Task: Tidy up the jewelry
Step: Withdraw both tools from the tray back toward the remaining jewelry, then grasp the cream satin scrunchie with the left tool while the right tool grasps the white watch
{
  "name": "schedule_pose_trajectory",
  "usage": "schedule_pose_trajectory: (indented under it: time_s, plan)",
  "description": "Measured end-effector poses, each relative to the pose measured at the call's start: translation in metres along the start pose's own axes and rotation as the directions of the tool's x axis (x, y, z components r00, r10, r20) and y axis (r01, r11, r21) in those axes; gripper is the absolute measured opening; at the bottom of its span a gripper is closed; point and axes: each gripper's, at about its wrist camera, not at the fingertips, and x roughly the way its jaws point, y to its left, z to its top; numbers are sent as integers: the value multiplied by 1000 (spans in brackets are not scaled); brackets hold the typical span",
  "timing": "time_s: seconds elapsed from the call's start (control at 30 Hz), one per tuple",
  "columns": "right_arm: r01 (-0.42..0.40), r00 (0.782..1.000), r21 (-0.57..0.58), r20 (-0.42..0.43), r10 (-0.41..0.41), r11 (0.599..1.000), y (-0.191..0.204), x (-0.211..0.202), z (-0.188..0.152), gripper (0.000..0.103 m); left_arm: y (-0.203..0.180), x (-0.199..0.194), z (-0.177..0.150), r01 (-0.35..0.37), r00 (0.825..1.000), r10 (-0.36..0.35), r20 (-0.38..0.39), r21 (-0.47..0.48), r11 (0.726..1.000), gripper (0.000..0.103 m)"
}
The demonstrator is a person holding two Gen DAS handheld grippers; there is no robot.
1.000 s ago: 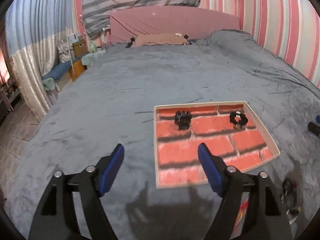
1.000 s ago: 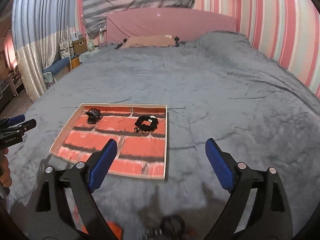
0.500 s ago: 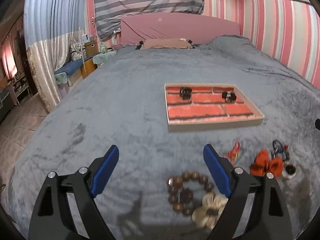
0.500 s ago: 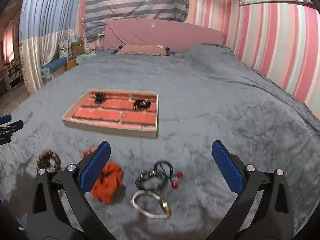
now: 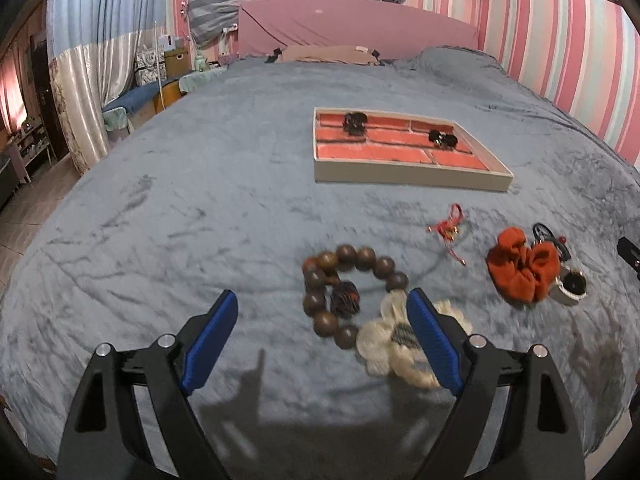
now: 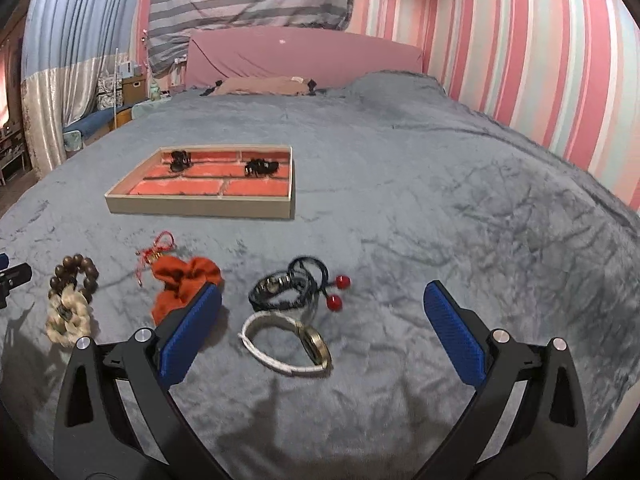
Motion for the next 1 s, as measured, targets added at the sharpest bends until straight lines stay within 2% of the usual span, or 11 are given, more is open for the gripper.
schedule_pose_trajectory:
  time_s: [0.17, 0.43, 1.0]
  plan:
    - [29, 999, -1, -22, -29, 1000, -7, 11, -13, 98, -13, 2, -14, 18, 1000, -19, -16, -9, 1000, 85]
    - [12, 996, 30, -86, -9, 999, -18, 38, -31, 90, -35, 11, -20, 20, 1000, -20, -4, 67, 998, 85]
    - [-4, 992, 68, -126, 13, 998, -28, 68, -41, 79, -48, 32, -30, 26, 1000, -26, -3, 119, 993, 84]
